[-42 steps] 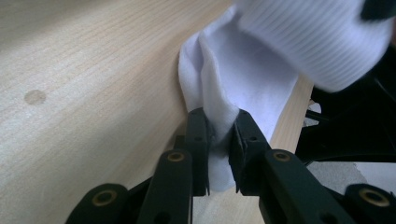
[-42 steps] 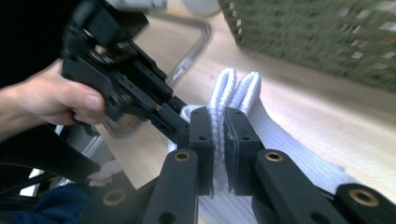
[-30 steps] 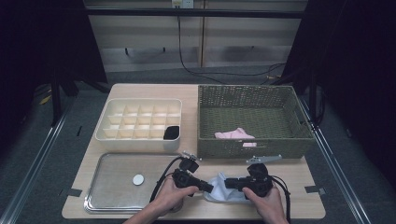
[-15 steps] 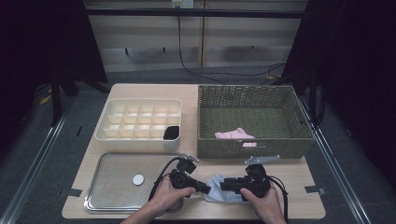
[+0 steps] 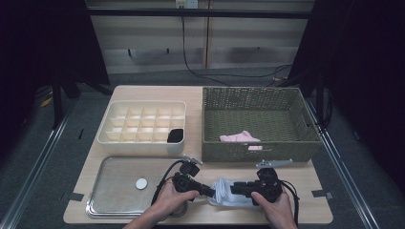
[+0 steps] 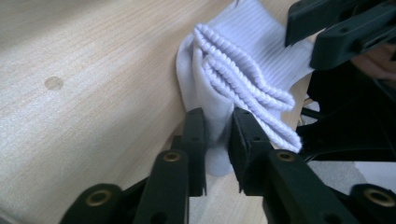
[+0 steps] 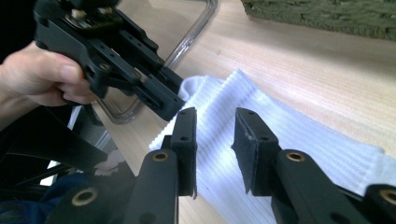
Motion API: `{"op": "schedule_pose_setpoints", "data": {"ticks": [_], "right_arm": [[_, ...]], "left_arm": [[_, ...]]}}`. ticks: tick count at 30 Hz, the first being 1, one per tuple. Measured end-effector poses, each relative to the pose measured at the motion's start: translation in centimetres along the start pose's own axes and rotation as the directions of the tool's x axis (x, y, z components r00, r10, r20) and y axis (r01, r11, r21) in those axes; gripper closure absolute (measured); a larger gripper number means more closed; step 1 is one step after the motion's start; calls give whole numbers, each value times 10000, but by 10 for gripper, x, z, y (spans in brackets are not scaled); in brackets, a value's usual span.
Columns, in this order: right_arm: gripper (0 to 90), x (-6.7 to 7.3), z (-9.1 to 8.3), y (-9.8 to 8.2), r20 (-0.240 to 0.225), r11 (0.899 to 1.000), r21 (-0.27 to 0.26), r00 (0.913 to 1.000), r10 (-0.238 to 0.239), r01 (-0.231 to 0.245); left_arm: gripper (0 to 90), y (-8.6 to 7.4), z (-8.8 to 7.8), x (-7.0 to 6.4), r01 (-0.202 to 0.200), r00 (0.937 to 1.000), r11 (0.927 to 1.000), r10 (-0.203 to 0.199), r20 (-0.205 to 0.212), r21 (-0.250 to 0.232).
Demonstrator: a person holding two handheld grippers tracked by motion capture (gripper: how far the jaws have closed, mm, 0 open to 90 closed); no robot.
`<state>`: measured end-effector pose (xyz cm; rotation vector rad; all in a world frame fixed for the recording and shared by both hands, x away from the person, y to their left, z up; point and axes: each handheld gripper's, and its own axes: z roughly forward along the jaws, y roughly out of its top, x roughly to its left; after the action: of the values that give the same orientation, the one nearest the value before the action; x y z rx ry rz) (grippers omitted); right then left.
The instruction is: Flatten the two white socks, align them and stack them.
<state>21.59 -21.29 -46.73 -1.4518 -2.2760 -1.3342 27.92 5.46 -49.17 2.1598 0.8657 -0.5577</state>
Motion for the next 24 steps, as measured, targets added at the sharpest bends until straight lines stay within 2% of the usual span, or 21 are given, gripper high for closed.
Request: {"op": "schedule_pose_setpoints", "data": {"ticks": [3,4,9,11,12,13,14,17,18,19,20,22,23,24], "right_arm": [[660,1,6,-3,-71,9997,252,10000,-40,42],[650,2,8,-3,-78,9994,348,10000,-37,40],[577,9,19,-4,15,9966,750,9994,-340,338],[559,10,21,-4,59,9962,783,9993,-380,374],[544,11,25,-5,140,9941,978,9988,-478,462],[535,12,26,-5,185,9931,1047,9983,-546,524],[530,13,27,-5,153,9923,1108,9982,-578,558],[529,14,32,-6,253,9892,1309,9973,-694,655],[535,14,34,-7,275,9883,1350,9968,-753,709],[551,15,34,-6,305,9880,1365,9965,-774,725],[598,14,35,-6,365,9882,1342,9962,-788,733],[803,14,36,-6,442,9880,1355,9957,-809,743],[803,14,36,-6,442,9880,1355,9957,-809,743],[847,13,35,-6,334,9896,1272,9969,-715,667]], "left_arm": [[699,1,-3,0,163,9999,9997,-164,-14,-161],[675,2,-5,1,106,9999,9998,-106,-7,-146],[652,5,-2,4,408,9991,9985,-405,80,-362],[632,5,-1,5,380,9991,9987,-374,186,-330],[632,6,1,5,349,9993,9989,-344,160,-326],[624,7,2,4,505,9986,9977,-497,197,-445],[609,7,2,4,459,9989,9979,-452,157,-464],[659,8,4,4,438,9990,9982,-437,36,-397],[700,8,6,5,266,9996,9994,-265,50,-207],[722,8,8,5,352,9994,9991,-352,11,-253],[747,7,8,5,264,9997,9994,-264,0,-231],[774,6,8,5,200,9997,9995,-203,-129,-230],[782,6,8,5,200,9997,9995,-203,-129,-230],[786,6,9,5,210,9996,9995,-214,-166,-228]]}}
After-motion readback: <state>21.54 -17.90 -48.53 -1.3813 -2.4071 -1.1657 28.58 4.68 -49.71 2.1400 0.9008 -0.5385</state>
